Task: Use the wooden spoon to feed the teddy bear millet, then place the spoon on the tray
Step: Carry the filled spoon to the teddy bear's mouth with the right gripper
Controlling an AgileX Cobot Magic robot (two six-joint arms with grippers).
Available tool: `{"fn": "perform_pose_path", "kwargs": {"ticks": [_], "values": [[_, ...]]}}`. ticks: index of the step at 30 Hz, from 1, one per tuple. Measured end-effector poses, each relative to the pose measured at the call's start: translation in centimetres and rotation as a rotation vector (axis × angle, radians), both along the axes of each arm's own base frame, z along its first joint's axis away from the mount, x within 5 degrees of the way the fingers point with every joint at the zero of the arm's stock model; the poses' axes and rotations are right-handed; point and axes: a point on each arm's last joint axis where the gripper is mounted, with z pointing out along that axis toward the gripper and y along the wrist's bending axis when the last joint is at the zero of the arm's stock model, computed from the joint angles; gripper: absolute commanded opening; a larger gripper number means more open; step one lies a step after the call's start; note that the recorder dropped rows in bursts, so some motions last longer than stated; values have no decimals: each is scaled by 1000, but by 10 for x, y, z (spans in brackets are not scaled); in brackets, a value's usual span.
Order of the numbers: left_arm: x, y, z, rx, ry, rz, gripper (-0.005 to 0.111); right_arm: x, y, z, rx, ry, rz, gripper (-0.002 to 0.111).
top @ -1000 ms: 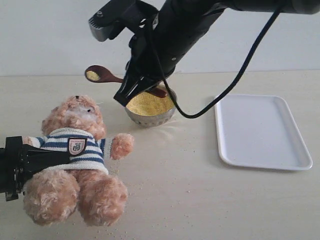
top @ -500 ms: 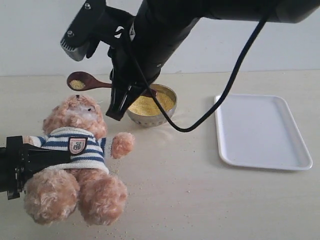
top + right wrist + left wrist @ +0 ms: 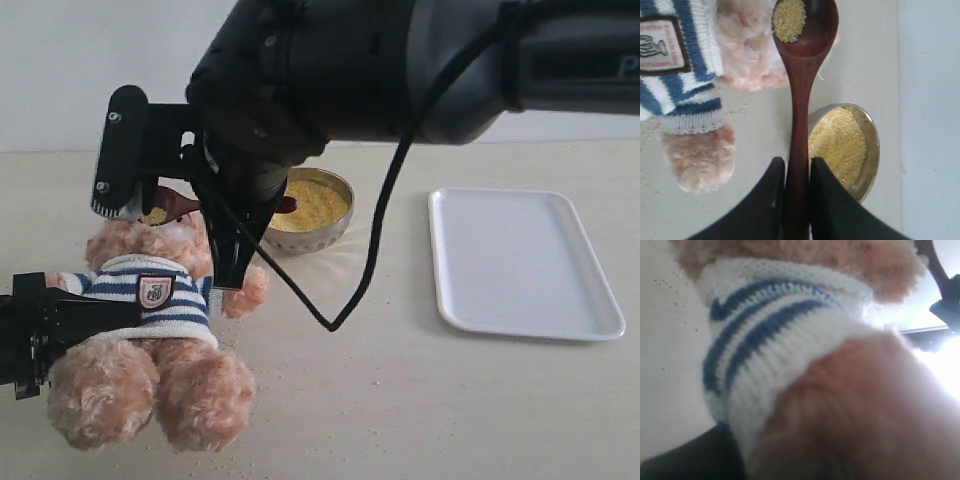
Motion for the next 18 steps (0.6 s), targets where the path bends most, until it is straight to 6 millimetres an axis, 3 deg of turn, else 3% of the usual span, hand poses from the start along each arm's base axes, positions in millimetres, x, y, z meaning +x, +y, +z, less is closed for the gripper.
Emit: {"fn": "perform_pose_path", "kwargs": {"ticks": [18], "values": [[-1,0,0,2,0,-8,5,-19,12,-1,-129,-161,-34,0]]}}
